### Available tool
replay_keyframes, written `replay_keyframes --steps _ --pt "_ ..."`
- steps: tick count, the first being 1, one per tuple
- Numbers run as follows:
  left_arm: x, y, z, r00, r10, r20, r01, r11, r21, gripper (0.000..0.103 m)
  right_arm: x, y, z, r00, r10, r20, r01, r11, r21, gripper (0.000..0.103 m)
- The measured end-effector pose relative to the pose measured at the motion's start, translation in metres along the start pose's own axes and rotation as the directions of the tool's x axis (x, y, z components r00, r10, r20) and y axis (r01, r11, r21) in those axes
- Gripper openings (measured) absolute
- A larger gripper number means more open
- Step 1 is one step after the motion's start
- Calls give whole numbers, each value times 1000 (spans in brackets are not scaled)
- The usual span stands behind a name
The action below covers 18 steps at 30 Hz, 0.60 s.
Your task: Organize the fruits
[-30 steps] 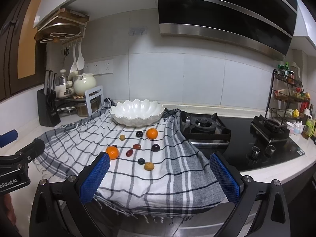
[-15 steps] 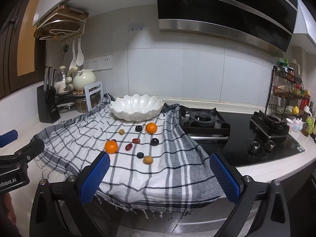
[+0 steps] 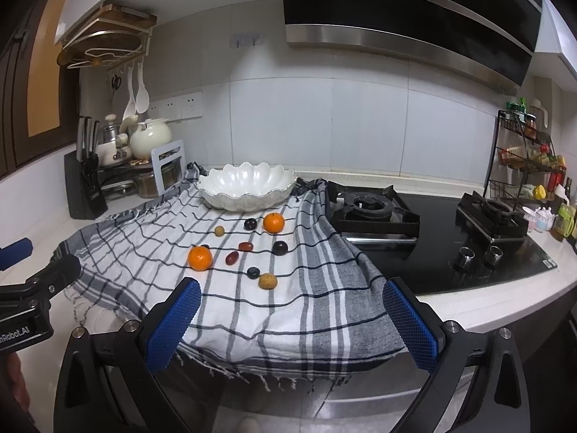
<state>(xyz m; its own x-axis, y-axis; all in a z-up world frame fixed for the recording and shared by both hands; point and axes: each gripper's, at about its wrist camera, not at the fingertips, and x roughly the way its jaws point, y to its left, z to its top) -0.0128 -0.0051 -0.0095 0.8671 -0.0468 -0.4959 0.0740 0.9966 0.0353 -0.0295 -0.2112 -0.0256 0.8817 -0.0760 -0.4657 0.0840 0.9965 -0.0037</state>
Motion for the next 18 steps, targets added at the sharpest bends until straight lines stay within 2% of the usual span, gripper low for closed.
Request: replay_keyframes --steps 18 --pt "1 -4 7 999 -18 26 17 1000 12 103 1 -4 2 1000 -15 11 15 1000 10 102"
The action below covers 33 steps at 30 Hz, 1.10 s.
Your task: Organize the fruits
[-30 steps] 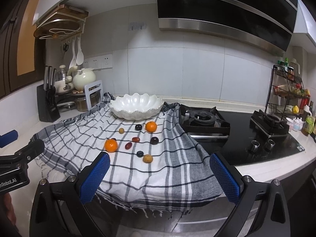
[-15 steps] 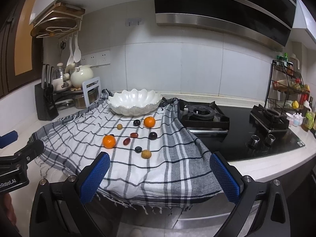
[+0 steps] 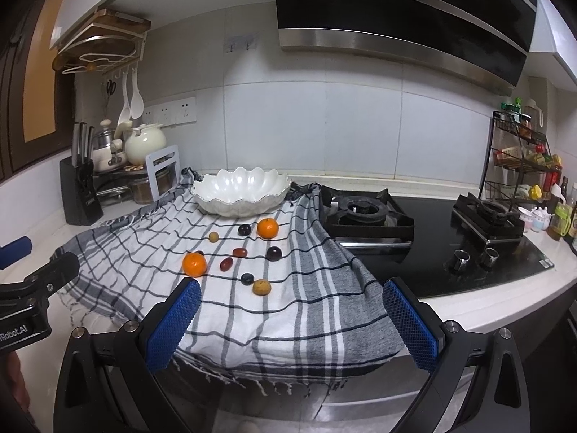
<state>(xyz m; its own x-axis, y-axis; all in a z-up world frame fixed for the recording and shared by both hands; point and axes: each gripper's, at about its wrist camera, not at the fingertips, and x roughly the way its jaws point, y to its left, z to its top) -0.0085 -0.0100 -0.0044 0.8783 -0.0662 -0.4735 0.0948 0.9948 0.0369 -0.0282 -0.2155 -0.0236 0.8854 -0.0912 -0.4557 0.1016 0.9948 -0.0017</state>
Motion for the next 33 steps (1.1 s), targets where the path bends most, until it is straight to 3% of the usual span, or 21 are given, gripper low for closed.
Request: replay_keyframes --steps 16,24,33 --pt "4 1 1 1000 10 -2 -10 1000 1 103 6 2 2 1000 3 -8 -4 1000 -9 102" --pt "33 -3 10 999 -7 -48 8 1000 8 103 30 6 5 999 19 -31 -20 1000 -16 102" --pt "71 -5 19 999 -2 -45 4 999 42 100 65 11 7 998 23 -52 -25 999 -35 99"
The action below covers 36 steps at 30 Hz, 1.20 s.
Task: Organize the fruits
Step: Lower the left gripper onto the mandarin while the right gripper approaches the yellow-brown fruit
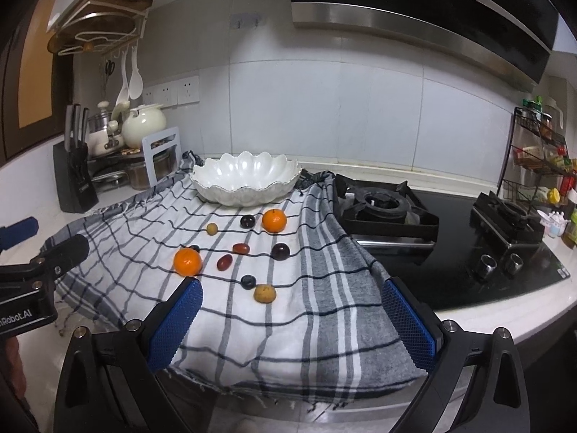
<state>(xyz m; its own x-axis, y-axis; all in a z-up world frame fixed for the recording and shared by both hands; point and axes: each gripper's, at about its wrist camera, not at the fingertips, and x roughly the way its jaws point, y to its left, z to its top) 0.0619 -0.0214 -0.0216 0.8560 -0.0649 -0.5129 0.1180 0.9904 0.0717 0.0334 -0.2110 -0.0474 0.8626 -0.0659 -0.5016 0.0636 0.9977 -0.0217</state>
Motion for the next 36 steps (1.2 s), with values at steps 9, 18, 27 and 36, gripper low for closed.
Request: replay_keyframes --steps 9,18,27,36 --pt "54 -4 8 998 -28 -60 29 999 26 88 50 5 5 998 25 -51 -26 1000 -16 84" --pt "112 -13 3 985 -85 -149 96 993 68 78 104 12 -10 982 77 -174 -79 997 -6 64" --pt "159 -21 -8 969 -115 -218 137 986 91 70 141 16 -24 964 92 -248 -94 996 6 52" --pt "187 -28 -14 958 -135 -254 162 983 86 64 159 18 -31 951 107 -289 -106 994 21 46"
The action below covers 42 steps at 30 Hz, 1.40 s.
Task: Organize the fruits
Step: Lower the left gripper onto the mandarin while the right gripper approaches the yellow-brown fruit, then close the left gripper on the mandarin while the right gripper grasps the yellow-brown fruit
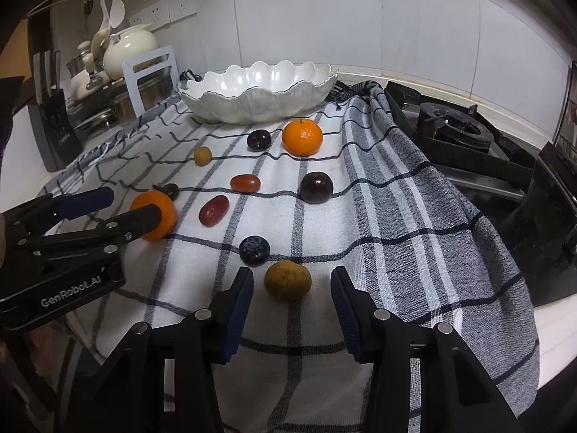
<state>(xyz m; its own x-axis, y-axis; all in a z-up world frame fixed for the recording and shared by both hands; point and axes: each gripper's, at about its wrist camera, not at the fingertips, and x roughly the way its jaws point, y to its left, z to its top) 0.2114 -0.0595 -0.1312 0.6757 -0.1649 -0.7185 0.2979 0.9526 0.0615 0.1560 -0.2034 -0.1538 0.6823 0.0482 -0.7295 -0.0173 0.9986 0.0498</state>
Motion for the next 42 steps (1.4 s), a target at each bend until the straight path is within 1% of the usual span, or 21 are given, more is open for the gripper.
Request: replay_keyframes --steps 2,7,12,16,20,24,29,35,42 --pt "4 0 0 1000 -5 -8 5 1000 -1 63 3 1 0 1000 3 -4 -3 1000 -4 43" --pt "13 -1 1 1000 -8 -20 8 1000 0 58 8 -1 1 1000 9 -10 -9 1000 6 41" --pt "20 -2 0 999 -22 -47 22 1000 4 46 12 -1 2 1000 7 -14 -7 1000 -6 35" --pt "20 -6 -1 999 -11 -38 11 1000 18 45 12 -2 2 1000 25 -16 -25 1000 0 30" --pt "19 -6 -2 999 -10 -35 11 1000 21 44 12 -1 2 1000 19 -16 -19 1000 -18 30" --pt "17 -5 -1 999 -23 -38 23 1000 9 44 11 -2 5 1000 26 -18 -26 1000 -3 30" --pt "9 -7 1 1000 -11 -12 11 999 30 43 5 -2 12 1000 27 4 -27 1000 -8 30" --pt "-6 -7 10 998 6 57 -8 999 46 43 -2 -2 27 998 41 43 -40 999 -20 30" --pt "-18 5 32 994 -3 113 2 1000 8 43 -8 3 53 993 66 98 -62 997 -43 30"
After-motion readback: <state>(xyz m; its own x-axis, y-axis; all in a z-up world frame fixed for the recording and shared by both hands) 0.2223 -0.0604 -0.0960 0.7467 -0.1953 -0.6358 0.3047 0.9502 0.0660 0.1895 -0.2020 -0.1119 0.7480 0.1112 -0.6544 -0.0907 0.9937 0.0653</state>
